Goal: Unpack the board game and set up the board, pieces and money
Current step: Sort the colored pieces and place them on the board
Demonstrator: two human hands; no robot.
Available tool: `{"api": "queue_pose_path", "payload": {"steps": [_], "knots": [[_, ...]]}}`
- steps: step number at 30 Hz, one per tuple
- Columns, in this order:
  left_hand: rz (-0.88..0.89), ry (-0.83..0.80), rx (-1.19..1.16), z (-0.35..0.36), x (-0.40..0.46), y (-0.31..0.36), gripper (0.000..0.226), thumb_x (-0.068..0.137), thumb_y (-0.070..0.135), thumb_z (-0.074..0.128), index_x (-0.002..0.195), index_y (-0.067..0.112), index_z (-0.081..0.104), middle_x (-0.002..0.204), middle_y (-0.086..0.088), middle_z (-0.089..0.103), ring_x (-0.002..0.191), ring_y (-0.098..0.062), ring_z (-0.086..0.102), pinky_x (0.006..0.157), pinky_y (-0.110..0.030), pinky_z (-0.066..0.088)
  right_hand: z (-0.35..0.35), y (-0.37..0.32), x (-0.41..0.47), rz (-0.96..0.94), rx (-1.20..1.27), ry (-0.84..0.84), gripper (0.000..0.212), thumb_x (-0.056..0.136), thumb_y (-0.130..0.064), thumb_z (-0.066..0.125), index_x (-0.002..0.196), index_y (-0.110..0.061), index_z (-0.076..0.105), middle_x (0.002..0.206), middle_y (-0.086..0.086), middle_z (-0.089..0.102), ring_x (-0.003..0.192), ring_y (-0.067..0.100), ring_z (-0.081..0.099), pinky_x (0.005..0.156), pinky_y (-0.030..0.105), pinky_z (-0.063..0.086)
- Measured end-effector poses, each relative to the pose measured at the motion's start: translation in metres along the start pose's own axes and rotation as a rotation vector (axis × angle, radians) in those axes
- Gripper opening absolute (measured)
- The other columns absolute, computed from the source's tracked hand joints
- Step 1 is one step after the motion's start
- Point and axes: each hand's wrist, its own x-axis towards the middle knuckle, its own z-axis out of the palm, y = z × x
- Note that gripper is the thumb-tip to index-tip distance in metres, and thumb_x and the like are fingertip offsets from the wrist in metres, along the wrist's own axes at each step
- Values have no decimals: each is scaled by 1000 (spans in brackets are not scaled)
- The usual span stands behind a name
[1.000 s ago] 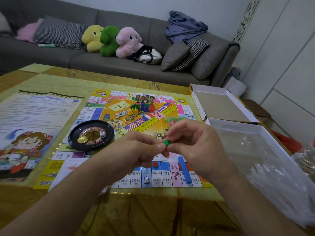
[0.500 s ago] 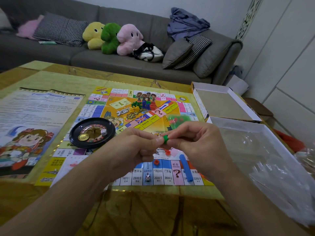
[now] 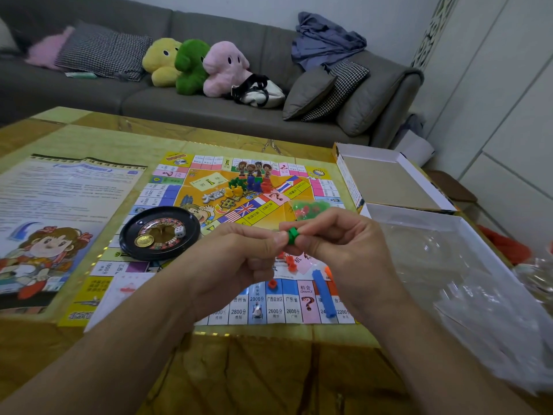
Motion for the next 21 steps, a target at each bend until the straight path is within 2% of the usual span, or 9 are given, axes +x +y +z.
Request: {"api": "queue_pose_path", "payload": {"steps": [6, 9, 13, 16, 19, 21], "knots": [[16, 73, 81, -1, 0, -2, 21, 86, 16, 68, 79, 3, 82, 53, 5, 50, 59, -12, 32, 63, -29, 33, 0, -3, 1, -2, -133, 1, 11, 80, 20, 73, 86, 10, 72, 87, 11, 81, 83, 22, 80, 72, 24, 63], [28, 110, 96, -1, 1, -3, 21, 84, 17, 70, 82, 0, 81, 51, 6, 50, 56, -10, 36, 62, -28, 38, 0, -3, 2, -27, -224, 13, 10, 80, 18, 76, 84, 10, 73, 86, 7, 81, 81, 20, 80, 72, 23, 63], [43, 141, 84, 0, 3, -6, 19, 81, 19, 73, 75, 3, 81, 57, 1, 48, 56, -10, 38, 59, -27, 38, 1, -4, 1, -49, -267, 22, 10, 80, 18, 77, 82, 8, 74, 87, 6, 81, 82, 20, 80, 72, 24, 63], [30, 159, 89, 0, 4, -8, 25, 83, 19, 73, 86, -6, 79, 62, -3, 47, 57, -11, 38, 59, -26, 39, 2, -3, -1, -54, -282, 25, 12, 80, 17, 78, 82, 6, 73, 87, 5, 81, 83, 20, 80, 74, 26, 64], [-5, 143, -34, 4, 7, -7, 35, 95, 15, 66, 102, -20, 66, 72, -7, 35, 62, -14, 35, 59, -28, 35, 5, -3, -2, -55, -304, 88, 16, 83, 13, 78, 86, 0, 71, 86, 5, 78, 84, 20, 78, 75, 32, 65], [-45, 137, -144, 9, 9, -6, 26, 100, 5, 54, 111, -16, 66, 77, -8, 45, 68, -15, 43, 67, -31, 37, 6, -4, -1, -31, -339, 166, 18, 86, 7, 79, 89, -9, 71, 87, 0, 78, 86, 17, 77, 75, 34, 65]]}}
